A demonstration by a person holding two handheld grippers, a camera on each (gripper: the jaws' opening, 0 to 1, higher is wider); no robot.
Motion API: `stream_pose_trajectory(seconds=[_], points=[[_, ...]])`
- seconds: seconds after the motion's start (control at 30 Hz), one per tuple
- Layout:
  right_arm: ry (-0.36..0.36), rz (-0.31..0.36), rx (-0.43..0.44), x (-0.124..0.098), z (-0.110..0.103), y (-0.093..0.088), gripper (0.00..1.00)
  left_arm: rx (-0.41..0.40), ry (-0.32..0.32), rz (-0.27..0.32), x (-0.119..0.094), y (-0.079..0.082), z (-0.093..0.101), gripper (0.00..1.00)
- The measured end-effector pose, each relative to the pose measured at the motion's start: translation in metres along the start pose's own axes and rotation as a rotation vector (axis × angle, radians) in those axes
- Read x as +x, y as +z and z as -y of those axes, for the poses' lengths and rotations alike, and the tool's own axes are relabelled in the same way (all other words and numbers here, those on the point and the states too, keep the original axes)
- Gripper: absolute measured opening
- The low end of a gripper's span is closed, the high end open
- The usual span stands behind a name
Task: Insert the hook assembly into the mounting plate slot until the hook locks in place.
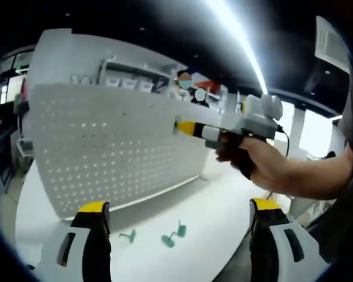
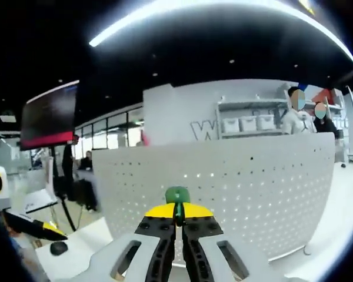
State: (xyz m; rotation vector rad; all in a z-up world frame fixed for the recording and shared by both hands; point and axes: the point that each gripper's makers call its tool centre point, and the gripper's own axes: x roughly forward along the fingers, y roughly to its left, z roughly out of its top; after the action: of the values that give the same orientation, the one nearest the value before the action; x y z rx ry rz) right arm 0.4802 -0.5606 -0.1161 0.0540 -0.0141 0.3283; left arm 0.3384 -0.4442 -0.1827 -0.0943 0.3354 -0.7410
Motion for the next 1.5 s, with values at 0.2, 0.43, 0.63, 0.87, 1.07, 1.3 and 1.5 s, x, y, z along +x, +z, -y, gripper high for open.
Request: stream_pose_trajectory(seconds=[0.2, 0.43, 0.63, 0.87, 1.07, 1.3, 1.5], points=[[-0.017, 0.004, -0.028, 0.026, 0.021, 0.002, 0.0, -0.007, 0.02, -0.01, 0.0, -0.002, -0.008, 1.0], [-0.049, -0.008, -0.067, 0.044, 0.042, 0.001, 0.0, -0.013, 0.019, -0.013, 0.002, -0.004, -0.008, 1.0], [-0.079, 0.015, -0.068, 0.052, 0.057, 0.008, 0.0, -0.008, 0.031, -0.017, 0.001, -0.003, -0.014, 1.0], [-0.103, 0.043, -0.08, 0.065, 0.066, 0.022, 0.0, -0.012, 0.045, -0.02, 0.0, -0.004, -0.019, 1.0], [-0.119, 0.061, -0.09, 0.071, 0.069, 0.028, 0.0, -0.021, 0.052, -0.022, 0.0, -0.004, -0.021, 1.0], [-0.136, 0.074, -0.084, 0.076, 0.072, 0.029, 0.0, -0.026, 0.069, -0.027, -0.002, -0.004, -0.027, 1.0], [-0.153, 0.075, -0.087, 0.075, 0.073, 0.027, 0.0, -0.024, 0.082, -0.026, -0.002, -0.003, -0.032, 0.99]])
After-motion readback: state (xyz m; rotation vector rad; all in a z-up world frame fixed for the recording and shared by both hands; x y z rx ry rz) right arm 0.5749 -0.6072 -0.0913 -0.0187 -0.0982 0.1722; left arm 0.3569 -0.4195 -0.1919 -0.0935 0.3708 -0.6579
